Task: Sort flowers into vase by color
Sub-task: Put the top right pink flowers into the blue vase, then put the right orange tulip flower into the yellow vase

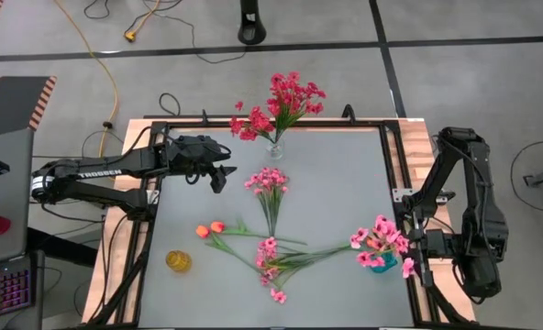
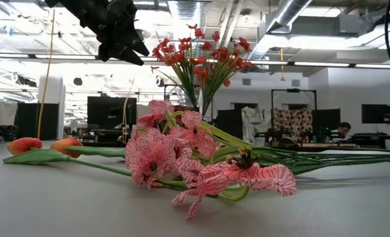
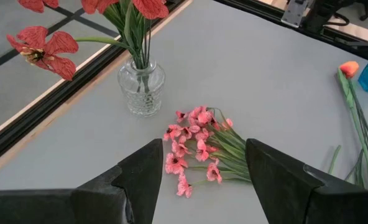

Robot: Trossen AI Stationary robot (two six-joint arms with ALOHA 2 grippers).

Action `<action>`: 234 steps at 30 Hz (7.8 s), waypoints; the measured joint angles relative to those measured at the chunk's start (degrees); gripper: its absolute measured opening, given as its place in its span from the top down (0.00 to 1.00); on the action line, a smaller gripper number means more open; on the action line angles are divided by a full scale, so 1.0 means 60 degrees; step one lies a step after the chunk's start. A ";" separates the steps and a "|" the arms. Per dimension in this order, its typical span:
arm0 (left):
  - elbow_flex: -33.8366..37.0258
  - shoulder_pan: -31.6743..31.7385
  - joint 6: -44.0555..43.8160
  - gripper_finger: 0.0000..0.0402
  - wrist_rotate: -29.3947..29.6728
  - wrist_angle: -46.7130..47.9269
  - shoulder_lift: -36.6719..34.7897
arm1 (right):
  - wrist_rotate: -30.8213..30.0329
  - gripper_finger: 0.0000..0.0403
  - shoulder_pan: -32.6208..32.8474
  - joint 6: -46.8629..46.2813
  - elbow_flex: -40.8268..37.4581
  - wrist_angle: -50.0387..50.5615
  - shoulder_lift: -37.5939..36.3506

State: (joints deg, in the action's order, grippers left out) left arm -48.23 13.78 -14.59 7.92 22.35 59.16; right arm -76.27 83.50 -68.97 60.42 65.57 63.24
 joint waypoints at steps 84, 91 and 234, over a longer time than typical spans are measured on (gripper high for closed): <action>0.0004 -0.1113 -0.0543 0.46 0.0016 -0.0760 0.0726 | -0.2284 0.71 -0.0662 0.4157 0.0758 0.0490 -0.4954; 0.0004 -0.1133 -0.0364 0.46 -0.0022 -0.1719 0.1719 | -0.1880 0.71 -0.1245 0.3128 0.0758 0.0424 -0.3576; -0.8652 -0.4113 0.0222 0.56 -0.1170 -0.2056 1.2823 | 1.1205 0.71 -1.8487 1.0819 0.0820 -0.1291 -0.0579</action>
State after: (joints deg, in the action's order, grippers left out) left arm -100.14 -10.90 -13.26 0.90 10.01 136.09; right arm -9.04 -27.42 -4.05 65.34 57.82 59.77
